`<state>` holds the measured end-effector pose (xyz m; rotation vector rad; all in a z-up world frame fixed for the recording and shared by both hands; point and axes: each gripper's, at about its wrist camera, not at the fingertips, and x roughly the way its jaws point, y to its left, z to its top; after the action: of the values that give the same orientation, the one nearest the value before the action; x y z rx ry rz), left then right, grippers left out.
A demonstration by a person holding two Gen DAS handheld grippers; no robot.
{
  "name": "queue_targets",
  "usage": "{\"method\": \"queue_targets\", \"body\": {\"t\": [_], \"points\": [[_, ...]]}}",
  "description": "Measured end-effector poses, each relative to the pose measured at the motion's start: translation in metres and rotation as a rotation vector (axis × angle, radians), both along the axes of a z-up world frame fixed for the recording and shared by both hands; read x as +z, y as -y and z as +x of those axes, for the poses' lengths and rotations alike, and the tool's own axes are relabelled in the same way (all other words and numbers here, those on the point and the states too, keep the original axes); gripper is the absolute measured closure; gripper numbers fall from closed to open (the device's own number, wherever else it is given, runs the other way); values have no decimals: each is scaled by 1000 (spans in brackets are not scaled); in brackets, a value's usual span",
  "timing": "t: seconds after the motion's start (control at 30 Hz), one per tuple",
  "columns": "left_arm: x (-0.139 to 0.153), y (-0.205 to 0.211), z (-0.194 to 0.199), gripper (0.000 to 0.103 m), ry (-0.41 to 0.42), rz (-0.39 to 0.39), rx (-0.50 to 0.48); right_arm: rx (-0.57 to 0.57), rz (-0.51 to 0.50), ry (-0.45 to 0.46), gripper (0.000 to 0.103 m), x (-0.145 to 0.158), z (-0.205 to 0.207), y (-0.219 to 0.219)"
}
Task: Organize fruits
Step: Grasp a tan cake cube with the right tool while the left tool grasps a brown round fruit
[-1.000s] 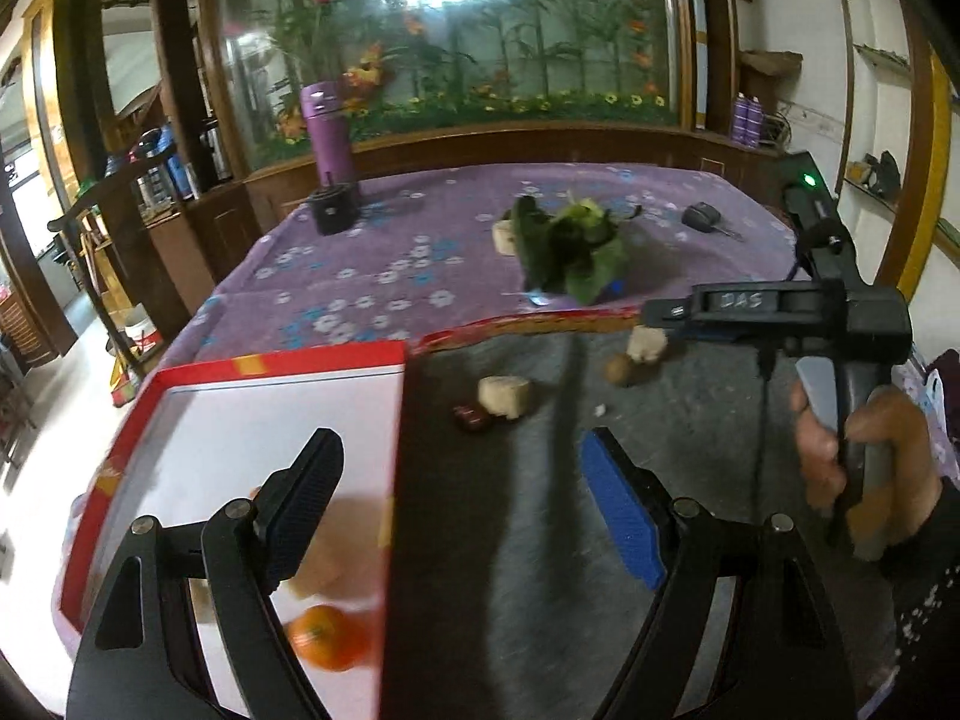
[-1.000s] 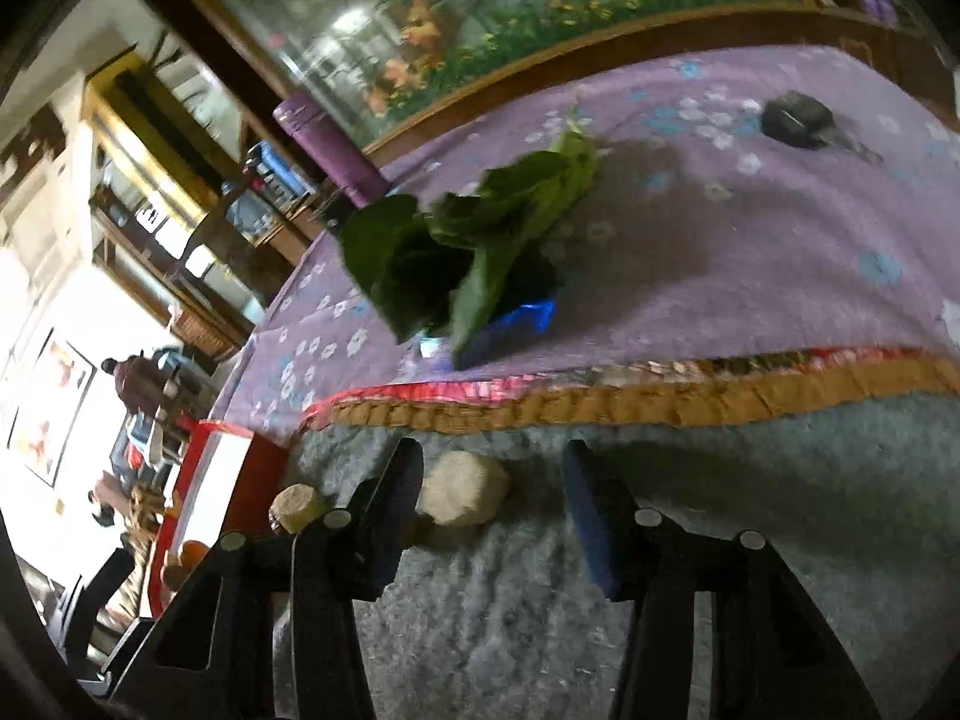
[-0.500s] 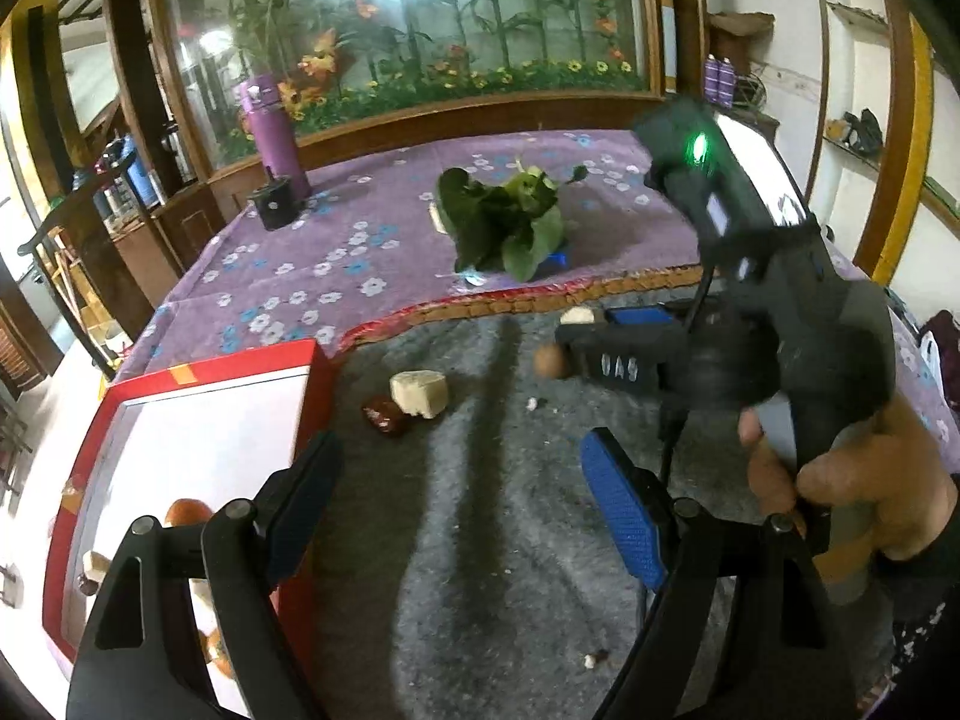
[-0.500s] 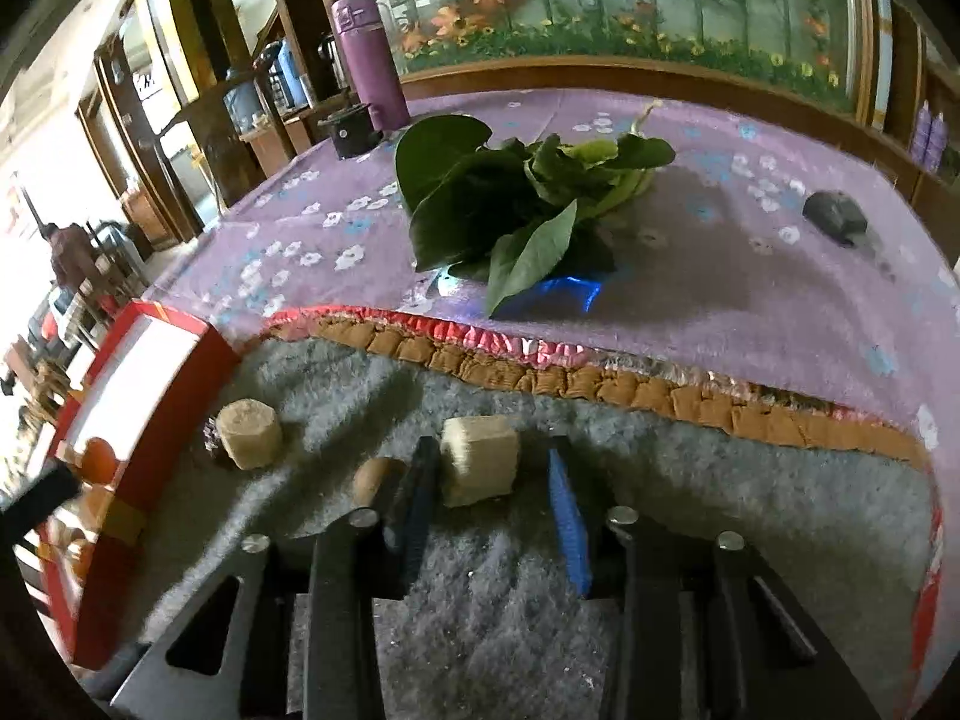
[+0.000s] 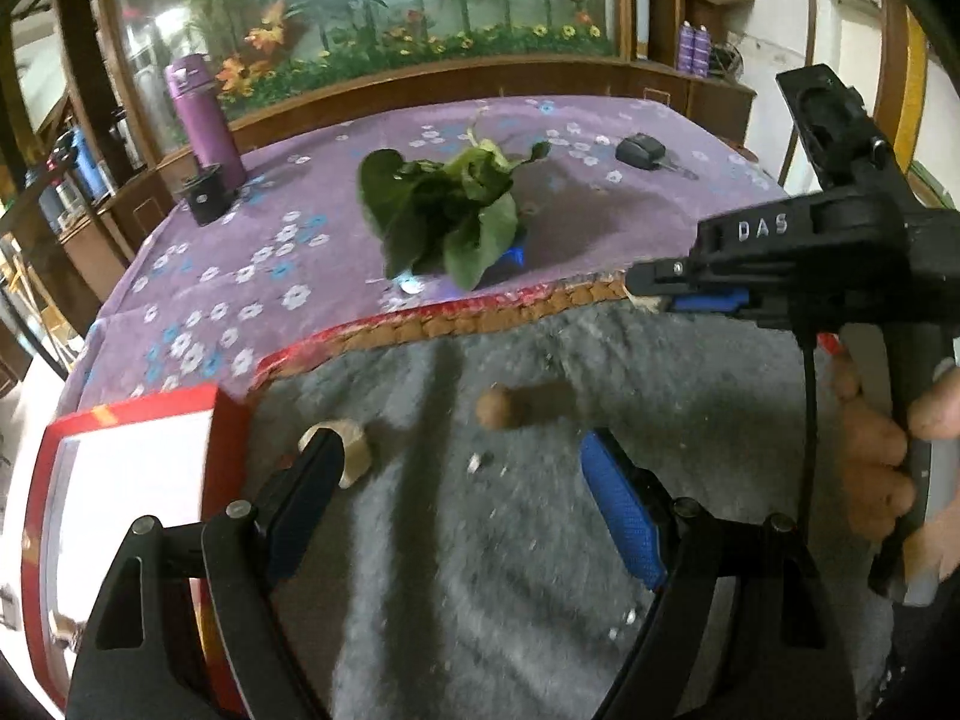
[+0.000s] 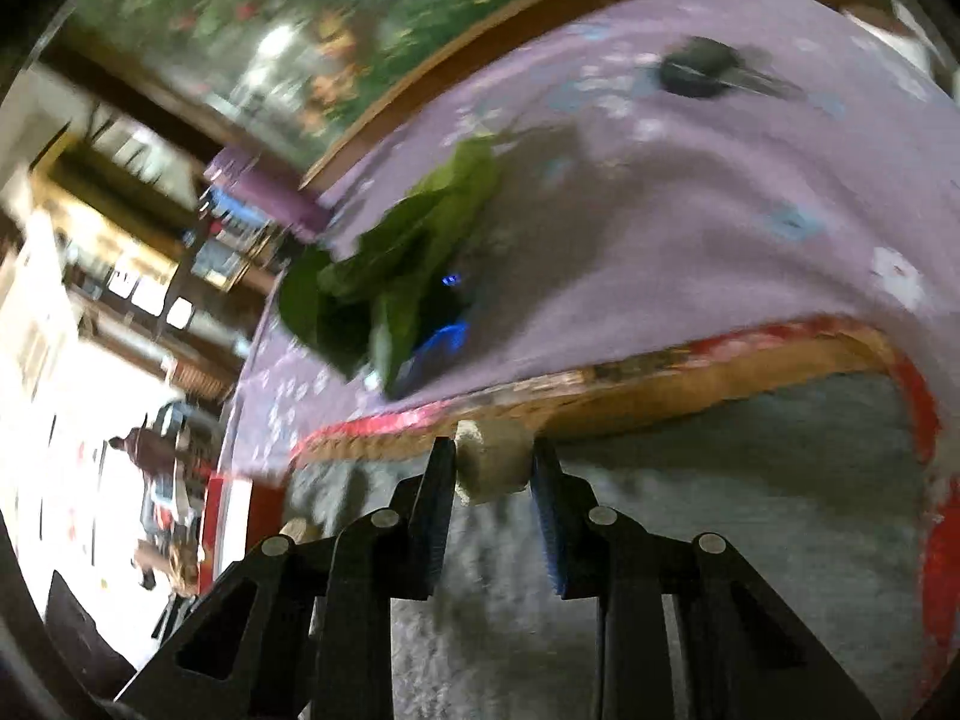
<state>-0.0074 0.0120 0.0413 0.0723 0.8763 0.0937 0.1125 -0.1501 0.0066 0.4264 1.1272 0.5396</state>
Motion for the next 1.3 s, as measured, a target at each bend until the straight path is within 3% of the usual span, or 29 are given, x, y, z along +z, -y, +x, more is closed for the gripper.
{"method": "queue_targets", "body": {"t": [0.07,0.13,0.37,0.43,0.63,1.0,1.3], "points": [[-4,3,10,34,-18,4,-12,3,-9,-12,77,-3,0,-4],[-9,6,18,52,-34,12,-27,6,-33,7,77,0,-3,-8],[-27,8,35,58,-78,31,-33,9,-20,-12,77,-4,2,-8],[-31,6,37,71,-86,16,-38,8,-23,-11,77,-4,2,-8],[-32,8,40,84,-70,-7,-63,8,-23,-11,77,-4,1,-8],[-21,14,22,85,-26,-20,-44,30,-14,-14,83,-4,-2,-11],[1,6,-25,85,36,-64,-13,82,-25,-6,83,-3,-6,-22]]}}
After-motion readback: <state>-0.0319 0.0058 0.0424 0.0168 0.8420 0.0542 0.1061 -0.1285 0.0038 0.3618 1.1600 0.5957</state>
